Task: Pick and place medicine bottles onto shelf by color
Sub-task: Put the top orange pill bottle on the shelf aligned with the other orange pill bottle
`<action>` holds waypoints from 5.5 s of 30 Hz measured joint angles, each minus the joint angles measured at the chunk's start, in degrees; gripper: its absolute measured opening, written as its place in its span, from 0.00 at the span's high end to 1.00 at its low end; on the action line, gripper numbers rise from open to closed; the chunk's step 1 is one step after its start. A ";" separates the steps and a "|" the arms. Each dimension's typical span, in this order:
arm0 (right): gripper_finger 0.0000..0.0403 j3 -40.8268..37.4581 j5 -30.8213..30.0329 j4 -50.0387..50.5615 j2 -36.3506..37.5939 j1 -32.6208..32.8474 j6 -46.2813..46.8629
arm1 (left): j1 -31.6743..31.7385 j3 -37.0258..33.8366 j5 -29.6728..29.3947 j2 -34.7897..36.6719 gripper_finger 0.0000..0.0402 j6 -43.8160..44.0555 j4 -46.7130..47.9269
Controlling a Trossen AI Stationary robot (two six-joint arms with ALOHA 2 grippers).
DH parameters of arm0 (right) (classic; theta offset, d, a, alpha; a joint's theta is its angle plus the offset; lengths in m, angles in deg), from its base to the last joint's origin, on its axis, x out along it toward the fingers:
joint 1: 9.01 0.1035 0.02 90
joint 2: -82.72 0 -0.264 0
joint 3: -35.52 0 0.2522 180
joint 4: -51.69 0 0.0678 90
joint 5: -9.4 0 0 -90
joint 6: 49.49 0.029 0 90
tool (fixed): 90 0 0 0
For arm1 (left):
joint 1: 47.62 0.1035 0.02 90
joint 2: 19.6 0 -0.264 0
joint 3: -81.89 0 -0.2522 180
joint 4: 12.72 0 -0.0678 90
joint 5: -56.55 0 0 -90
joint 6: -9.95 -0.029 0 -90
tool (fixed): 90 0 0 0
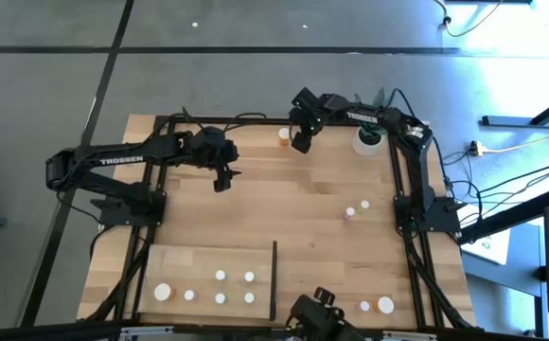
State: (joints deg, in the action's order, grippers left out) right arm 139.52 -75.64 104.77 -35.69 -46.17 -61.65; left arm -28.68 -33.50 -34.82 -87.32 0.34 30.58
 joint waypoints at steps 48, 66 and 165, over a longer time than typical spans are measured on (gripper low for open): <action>0.51 0.09 2.69 -12.99 -1.22 3.13 4.22 | -0.01 0.00 0.00 0.02 0.34 0.17 1.49; 0.51 0.09 -4.71 -15.22 -1.68 3.09 5.94 | -0.02 0.00 0.01 0.02 0.34 0.40 1.50; 0.51 0.09 25.56 12.63 25.66 7.05 -8.72 | 3.56 0.02 -1.53 -16.11 0.34 4.15 -19.76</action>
State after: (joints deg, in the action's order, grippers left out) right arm 139.61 -50.08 117.40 -10.03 -39.12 -70.37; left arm -25.12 -33.48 -36.35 -103.43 4.49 10.82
